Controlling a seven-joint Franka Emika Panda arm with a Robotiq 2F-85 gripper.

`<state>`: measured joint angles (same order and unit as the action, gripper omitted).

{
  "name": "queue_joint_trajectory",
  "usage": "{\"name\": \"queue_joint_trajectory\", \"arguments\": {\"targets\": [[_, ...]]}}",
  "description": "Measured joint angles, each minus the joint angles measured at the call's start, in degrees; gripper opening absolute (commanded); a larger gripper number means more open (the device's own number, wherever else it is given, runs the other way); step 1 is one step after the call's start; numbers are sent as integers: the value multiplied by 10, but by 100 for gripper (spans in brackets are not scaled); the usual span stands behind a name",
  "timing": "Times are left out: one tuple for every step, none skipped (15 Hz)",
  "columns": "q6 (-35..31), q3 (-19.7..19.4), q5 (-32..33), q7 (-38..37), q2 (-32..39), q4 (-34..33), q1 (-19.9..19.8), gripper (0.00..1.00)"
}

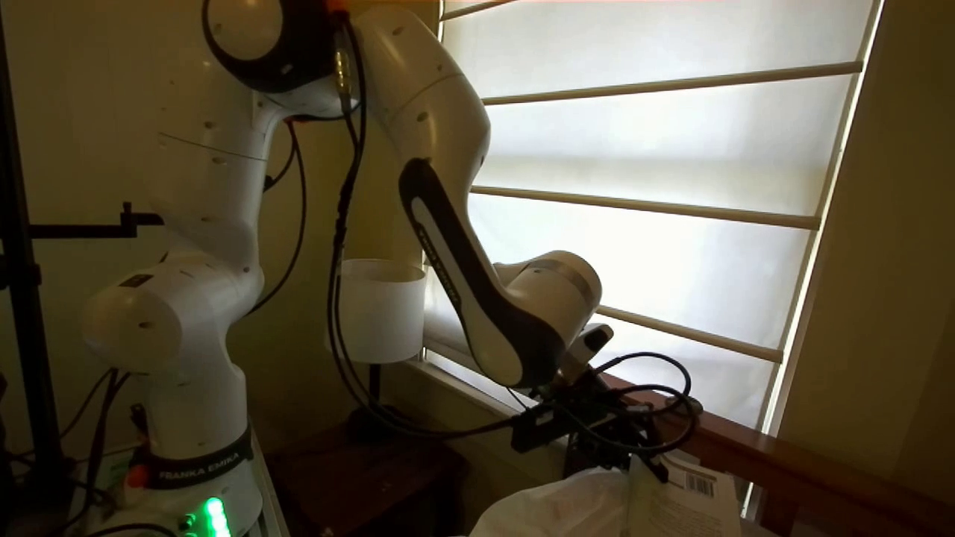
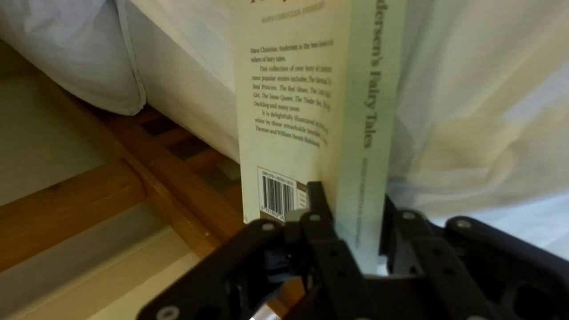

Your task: Pick up the book from the bed and place it on the nightstand

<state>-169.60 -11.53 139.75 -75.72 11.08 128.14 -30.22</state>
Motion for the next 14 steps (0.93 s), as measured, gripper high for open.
{"name": "queue_joint_trajectory", "arguments": {"targets": [[-9, 0, -1, 7, 6, -8, 0, 6], [-18, 0, -1, 14, 12, -15, -1, 6], [-26, -1, -3, 23, 18, -22, -2, 6], [-34, -2, -6, 34, 27, -29, -2, 6], [-40, -4, -13, 49, 36, -36, -1, 12], [-47, -6, -23, 65, 45, -42, -1, 8], [-54, -9, -34, 84, 53, -48, 1, 7], [-61, -14, -48, 104, 62, -54, 3, 6], [-68, -19, -62, 124, 71, -59, 7, 6], [-74, -26, -79, 145, 79, -64, 11, 6], [-79, -35, -97, 166, 87, -68, 18, 6], [-84, -45, -116, 187, 95, -71, 26, 6], [-86, -55, -135, 207, 101, -73, 34, 17], [-88, -65, -155, 226, 107, -74, 43, 51]]}}
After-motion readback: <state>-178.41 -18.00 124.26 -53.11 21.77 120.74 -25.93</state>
